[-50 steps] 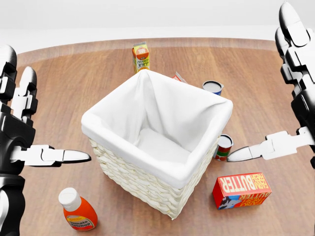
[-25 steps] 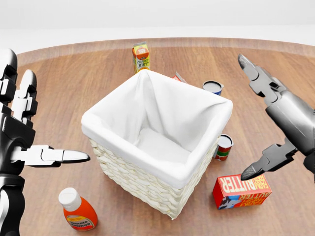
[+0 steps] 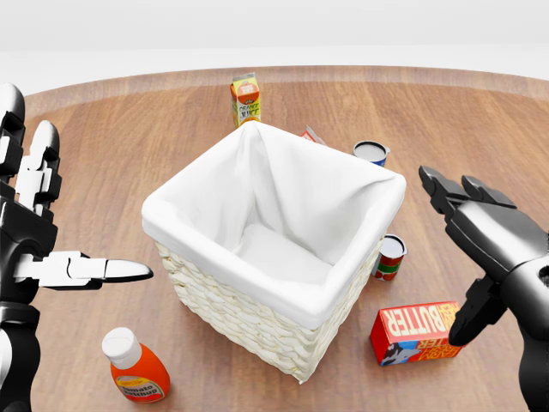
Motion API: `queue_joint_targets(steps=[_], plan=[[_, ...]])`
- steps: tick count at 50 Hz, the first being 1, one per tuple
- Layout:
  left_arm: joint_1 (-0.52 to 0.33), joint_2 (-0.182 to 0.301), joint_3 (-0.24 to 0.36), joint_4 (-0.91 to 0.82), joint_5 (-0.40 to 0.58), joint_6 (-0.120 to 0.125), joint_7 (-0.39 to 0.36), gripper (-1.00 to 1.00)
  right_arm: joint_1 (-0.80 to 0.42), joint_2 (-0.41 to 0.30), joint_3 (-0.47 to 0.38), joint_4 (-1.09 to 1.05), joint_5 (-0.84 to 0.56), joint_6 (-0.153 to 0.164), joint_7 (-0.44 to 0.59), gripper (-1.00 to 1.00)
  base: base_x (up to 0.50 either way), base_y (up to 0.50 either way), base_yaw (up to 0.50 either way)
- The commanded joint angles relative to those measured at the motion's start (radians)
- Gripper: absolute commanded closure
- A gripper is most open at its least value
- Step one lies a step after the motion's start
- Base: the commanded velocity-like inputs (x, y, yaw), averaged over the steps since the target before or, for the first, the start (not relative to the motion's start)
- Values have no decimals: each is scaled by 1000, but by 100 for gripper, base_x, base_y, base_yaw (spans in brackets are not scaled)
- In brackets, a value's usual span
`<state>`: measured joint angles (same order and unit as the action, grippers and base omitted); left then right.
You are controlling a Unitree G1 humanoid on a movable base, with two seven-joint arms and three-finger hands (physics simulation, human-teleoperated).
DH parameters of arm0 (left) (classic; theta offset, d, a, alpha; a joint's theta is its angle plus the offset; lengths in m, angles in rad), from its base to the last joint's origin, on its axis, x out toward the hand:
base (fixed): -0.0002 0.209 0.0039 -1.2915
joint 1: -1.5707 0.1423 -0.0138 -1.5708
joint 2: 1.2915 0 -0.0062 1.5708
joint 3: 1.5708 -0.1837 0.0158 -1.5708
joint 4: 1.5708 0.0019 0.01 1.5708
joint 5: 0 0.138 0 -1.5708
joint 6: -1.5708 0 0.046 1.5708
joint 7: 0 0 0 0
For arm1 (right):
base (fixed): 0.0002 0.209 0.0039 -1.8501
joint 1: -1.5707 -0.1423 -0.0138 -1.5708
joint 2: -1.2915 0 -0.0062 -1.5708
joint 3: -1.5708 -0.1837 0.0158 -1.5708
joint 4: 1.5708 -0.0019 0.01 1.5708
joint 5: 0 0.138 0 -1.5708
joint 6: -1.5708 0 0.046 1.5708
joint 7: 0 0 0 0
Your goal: Pick up the butter and put it in the basket.
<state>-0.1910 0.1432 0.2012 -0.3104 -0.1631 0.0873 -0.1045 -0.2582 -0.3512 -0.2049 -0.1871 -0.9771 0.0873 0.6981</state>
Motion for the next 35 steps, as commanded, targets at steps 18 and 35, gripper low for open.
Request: queue_joint_targets(steps=[18, 35], plan=[[-2, 2, 1, 20, -2, 0, 1, -100, -68, 46, 74, 315, -489, 0, 0, -100, 0, 0, 0], [-4, 4, 3, 41, -4, 0, -1, -100, -207, 53, 132, 655, -528, 0, -166, -100, 0, 0, 0]])
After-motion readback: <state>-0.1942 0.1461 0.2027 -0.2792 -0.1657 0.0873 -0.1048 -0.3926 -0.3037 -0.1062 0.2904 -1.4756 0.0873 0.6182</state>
